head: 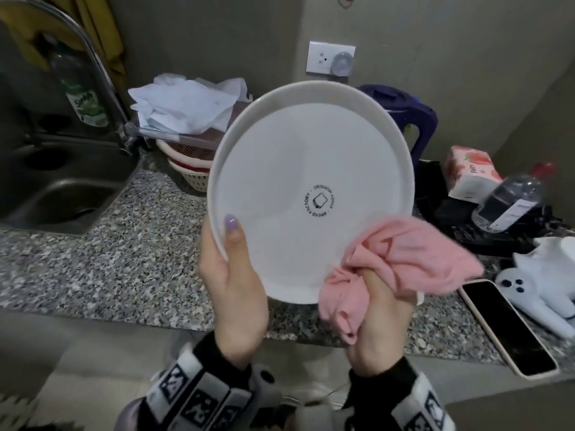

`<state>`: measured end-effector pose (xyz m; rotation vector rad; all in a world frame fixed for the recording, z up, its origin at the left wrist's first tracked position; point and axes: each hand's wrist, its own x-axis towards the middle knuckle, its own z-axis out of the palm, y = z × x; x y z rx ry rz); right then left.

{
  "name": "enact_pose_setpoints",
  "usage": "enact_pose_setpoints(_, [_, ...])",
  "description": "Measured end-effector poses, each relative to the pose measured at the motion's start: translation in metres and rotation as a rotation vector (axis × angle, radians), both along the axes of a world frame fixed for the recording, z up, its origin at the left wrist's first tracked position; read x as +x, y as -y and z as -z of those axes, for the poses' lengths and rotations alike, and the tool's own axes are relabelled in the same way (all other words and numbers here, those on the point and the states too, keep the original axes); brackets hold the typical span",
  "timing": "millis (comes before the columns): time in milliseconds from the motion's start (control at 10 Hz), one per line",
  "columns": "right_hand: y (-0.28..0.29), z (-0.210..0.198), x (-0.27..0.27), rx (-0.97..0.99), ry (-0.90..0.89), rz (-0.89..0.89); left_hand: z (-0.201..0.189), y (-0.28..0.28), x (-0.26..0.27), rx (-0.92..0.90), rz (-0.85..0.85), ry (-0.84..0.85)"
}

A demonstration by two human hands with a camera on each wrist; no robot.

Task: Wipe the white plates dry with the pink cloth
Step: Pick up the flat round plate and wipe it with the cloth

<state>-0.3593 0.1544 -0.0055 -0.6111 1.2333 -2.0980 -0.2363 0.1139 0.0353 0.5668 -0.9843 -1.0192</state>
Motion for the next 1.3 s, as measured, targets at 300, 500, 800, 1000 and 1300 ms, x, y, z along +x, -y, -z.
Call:
enact_pose_setpoints(300, [-0.003,-0.014,-0.044,0.148,-0.127,-0.073,-0.018,0.034,0.024,-0.055,-0.128,0.175])
enact_pose_setpoints(500, [-0.001,0.017,0.016,0.066,0.144,-0.005,-0.001,0.011,-0.009,0.021,-0.317,0.114])
enact_pose_setpoints(800, [-0.017,0.000,-0.016,0.220,-0.473,-0.330,0.016,0.019,0.003,0.119,-0.372,0.079])
enact_pose_setpoints(1000, [-0.008,-0.030,-0.079,0.370,-0.770,-0.212,0.020,0.032,0.025,0.192,-0.442,0.218])
enact_pose_setpoints(1300, [0.013,-0.071,0.006,0.356,-1.633,-0.236,0.016,-0.008,-0.007,0.127,-0.047,0.458])
